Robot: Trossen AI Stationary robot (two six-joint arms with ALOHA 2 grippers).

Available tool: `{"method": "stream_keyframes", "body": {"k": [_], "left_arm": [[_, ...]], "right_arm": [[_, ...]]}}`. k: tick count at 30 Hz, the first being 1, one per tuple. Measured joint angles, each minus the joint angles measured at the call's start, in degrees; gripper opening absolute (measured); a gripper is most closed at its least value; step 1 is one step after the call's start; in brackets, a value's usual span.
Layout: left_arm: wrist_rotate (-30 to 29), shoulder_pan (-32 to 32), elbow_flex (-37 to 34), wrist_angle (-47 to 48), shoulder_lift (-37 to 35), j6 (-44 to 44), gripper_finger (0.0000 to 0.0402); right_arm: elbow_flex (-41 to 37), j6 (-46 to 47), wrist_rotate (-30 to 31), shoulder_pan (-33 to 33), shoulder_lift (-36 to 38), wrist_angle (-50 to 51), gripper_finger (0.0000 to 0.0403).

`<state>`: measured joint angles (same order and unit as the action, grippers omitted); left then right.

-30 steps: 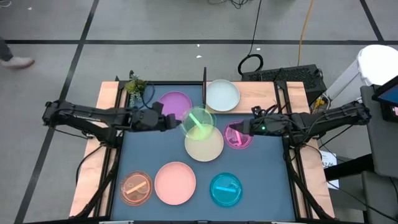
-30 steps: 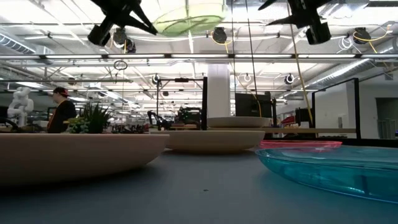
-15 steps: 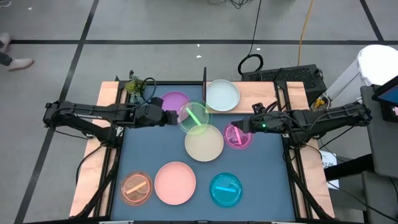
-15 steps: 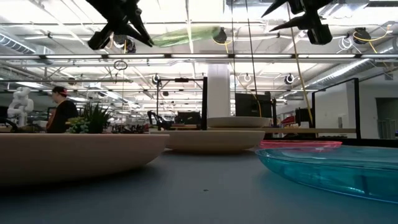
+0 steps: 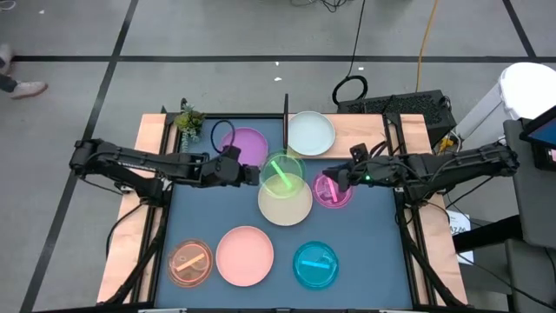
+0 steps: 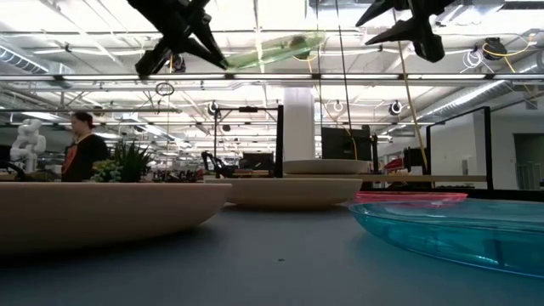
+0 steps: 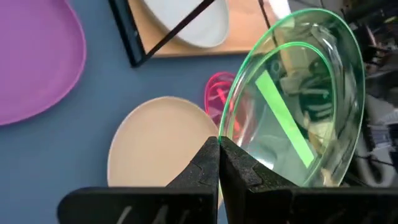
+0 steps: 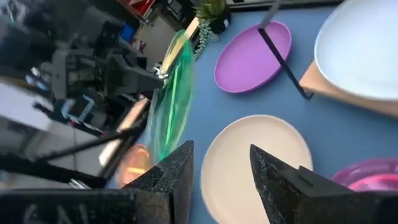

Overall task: Place and stack plates onto a shelf
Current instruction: Put the green plate on the shelf

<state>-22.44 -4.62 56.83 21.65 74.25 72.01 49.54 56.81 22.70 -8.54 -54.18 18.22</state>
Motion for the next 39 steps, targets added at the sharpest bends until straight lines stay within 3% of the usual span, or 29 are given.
{"method": "stream_keyframes", "body": {"k": [13, 27, 39], "left_arm": [[-9.57, -2.01, -0.15, -1.75, 1.28, -5.64, 0.0003], [-13.49, -2.36, -0.15, -1.86, 1.28, -6.0, 0.0003], [-16.61, -2.64, -0.15, -2.31, 1.28, -7.5, 0.0003]], "right_arm": [[0.0, -20.39, -0.28, -0.03, -6.88, -9.59, 0.0141], [0.0, -18.78, 1.45, 0.48, -9.52, -10.85, 0.0141], [-0.02, -26.03, 1.01, 5.88, -13.46, -23.57, 0.0141]]}}
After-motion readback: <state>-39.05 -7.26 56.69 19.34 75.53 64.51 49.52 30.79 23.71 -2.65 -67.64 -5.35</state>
